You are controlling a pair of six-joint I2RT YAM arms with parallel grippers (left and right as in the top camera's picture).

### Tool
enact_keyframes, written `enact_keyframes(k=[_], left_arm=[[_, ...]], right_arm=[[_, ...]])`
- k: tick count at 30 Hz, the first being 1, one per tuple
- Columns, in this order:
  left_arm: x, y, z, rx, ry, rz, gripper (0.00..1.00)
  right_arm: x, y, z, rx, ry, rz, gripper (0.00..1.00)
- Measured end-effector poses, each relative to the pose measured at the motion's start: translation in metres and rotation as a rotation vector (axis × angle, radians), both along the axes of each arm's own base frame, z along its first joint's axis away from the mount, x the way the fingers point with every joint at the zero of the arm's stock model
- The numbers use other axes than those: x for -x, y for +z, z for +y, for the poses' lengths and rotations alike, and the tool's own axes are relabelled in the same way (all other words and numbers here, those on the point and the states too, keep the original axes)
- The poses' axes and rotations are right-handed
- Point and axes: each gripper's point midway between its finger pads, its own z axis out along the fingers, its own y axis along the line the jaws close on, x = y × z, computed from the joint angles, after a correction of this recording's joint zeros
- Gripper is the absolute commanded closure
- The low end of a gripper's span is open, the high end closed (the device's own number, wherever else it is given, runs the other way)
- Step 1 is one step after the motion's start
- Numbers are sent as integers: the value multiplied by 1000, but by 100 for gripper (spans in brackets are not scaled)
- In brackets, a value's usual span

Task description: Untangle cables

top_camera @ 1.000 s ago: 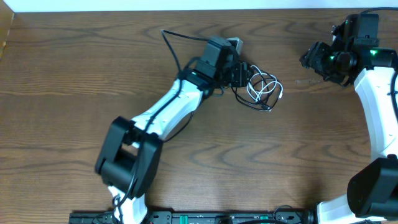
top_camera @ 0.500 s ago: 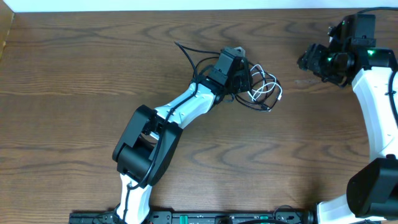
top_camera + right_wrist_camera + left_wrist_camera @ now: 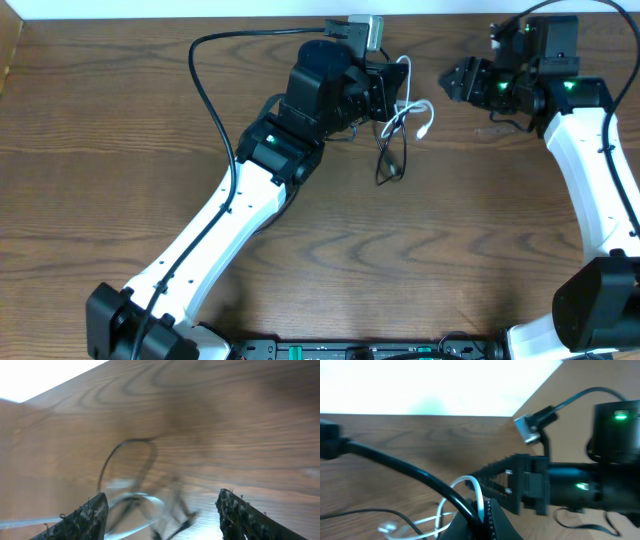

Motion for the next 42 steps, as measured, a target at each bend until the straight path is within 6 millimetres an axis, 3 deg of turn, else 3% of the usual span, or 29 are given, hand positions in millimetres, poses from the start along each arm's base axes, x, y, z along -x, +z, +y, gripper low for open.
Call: enact_keyframes(k=[7,13,19,24,28,33,34,38,42], left_arm=[[-29,-5,39,-3,97,17,93],[-30,-5,43,10,89,28,93],[-32,-5,46,16,98,34,92],[-41,-5,61,35,141,53,93],[-47,-5,73,65,171,81,93],[-47,-4,74,93,175,107,93],[-47,-4,74,97,175,111,93],[-49,-4,77,103,181,115,92],[-55,0,95,112,215,109,92]], right_arm=[[15,5,32,-99,115,27,30],[21,10,64,-112,199,0,32],[30,-13,100,-107,287,56,34],[40,-37,128,-69,375,90,40],[38,-60,140,-30,410,103,51],[26,-86,148,-5,434,93,92],[25,-88,150,-2,434,90,96],[18,-85,152,8,437,48,99],[12,-99,128,100,323,97,99]])
